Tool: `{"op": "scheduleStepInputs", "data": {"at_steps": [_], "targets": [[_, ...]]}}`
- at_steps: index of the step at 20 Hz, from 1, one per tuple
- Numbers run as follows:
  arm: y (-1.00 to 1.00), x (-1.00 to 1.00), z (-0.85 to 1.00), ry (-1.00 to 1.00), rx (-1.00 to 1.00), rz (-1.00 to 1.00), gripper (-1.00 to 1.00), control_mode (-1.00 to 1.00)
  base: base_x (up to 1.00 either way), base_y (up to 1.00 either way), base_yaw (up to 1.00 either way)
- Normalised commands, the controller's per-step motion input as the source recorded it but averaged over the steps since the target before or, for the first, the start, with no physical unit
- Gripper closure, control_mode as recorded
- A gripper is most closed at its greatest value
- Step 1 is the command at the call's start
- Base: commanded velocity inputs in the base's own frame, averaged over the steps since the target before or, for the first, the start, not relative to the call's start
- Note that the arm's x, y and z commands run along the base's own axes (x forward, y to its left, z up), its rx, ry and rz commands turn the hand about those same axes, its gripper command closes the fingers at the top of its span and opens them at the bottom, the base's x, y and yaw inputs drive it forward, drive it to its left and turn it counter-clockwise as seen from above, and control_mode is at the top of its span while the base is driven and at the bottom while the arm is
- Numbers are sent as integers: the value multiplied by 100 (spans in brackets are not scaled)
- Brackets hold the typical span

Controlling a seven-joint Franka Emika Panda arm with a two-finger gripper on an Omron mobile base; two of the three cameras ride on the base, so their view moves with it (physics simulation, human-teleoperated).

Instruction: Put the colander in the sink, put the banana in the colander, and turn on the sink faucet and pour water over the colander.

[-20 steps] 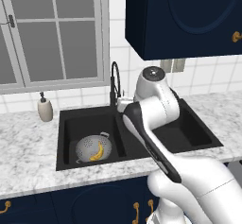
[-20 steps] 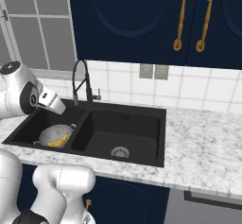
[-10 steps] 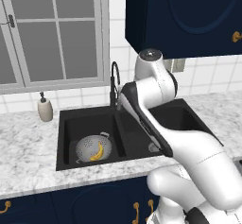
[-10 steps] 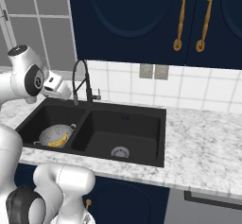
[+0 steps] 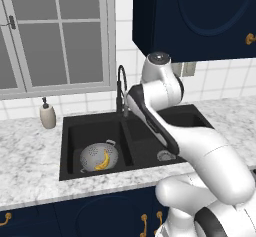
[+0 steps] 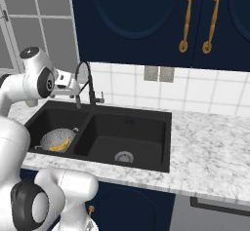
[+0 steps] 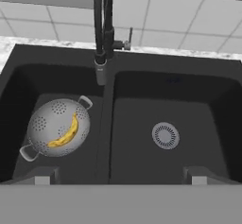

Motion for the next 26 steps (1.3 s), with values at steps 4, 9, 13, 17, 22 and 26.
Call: {"op": "scheduleStepInputs", "data": {"at_steps": [4,9,13,17,22,26], "targets": [[4,41,-25,-6,-7,13,-100,-100,0,0,0],[15,34,-10,0,0,1,-100,-100,0,0,0],[7,39,-16,0,0,-8,-100,-100,0,0,0],[0,33,-22,0,2,-14,-100,-100,0,0,0],[4,30,-20,-3,3,-11,-100,-100,0,0,0],[8,28,-11,-9,3,-3,-100,-100,0,0,0]]}}
